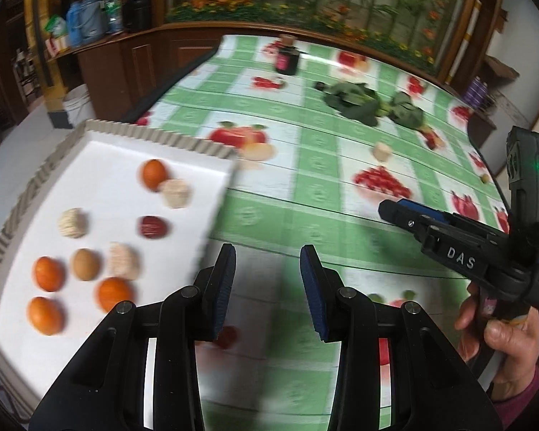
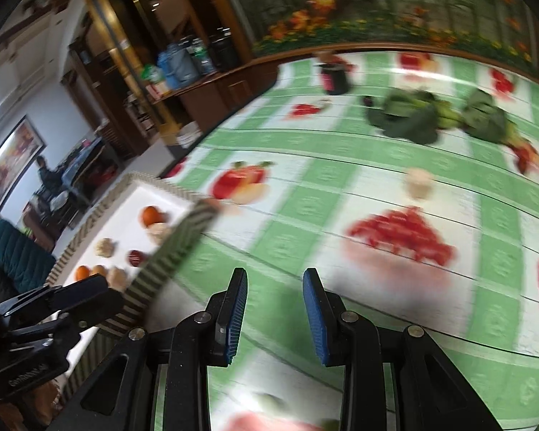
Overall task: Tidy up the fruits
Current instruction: 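Move both tools back over the table toward the remaining brown kiwis, then grasp a brown kiwi with the right tool while the left tool grasps another kiwi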
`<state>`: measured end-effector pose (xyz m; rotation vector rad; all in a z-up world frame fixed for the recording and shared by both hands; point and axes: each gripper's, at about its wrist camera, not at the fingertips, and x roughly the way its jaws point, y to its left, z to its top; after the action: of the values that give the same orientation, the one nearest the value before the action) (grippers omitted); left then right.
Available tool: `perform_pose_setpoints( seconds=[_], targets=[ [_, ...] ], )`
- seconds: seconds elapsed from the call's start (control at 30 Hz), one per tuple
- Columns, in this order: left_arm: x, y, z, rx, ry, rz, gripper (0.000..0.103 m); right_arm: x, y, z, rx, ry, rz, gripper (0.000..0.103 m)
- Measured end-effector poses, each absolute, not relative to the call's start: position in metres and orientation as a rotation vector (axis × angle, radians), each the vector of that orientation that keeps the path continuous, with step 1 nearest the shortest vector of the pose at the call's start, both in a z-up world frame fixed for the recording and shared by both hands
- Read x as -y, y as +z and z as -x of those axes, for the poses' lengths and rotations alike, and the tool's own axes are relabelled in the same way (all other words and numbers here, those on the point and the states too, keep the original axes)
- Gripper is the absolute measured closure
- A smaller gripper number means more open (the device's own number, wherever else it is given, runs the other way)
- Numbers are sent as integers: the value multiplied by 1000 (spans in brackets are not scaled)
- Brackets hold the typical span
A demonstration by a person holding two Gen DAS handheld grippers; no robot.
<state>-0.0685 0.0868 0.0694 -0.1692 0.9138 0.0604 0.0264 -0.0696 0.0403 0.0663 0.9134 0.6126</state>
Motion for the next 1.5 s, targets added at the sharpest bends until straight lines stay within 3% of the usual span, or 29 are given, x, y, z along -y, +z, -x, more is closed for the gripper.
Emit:
perform_pose_setpoints(
  seconds=[0.27, 0.87, 1.3, 1.37, 1.5],
  targets=[
    [-39, 69, 44, -925, -44, 170, 66, 181, 32, -57, -933, 405, -130, 72],
    [-24, 34, -5, -1005, -68, 196, 66, 400, 46, -165, -936, -48, -146, 72],
    [-20, 18, -21, -1039, -45, 174, 66, 421, 25, -215, -998, -36, -225, 72],
    [-18, 18, -22, -1043, -56, 178, 66, 418, 24, -215, -1000, -49, -213, 80],
    [-13, 23, -24, -1033, -69, 172, 66, 408, 28, -206, -1029, -23, -262, 81]
  ],
)
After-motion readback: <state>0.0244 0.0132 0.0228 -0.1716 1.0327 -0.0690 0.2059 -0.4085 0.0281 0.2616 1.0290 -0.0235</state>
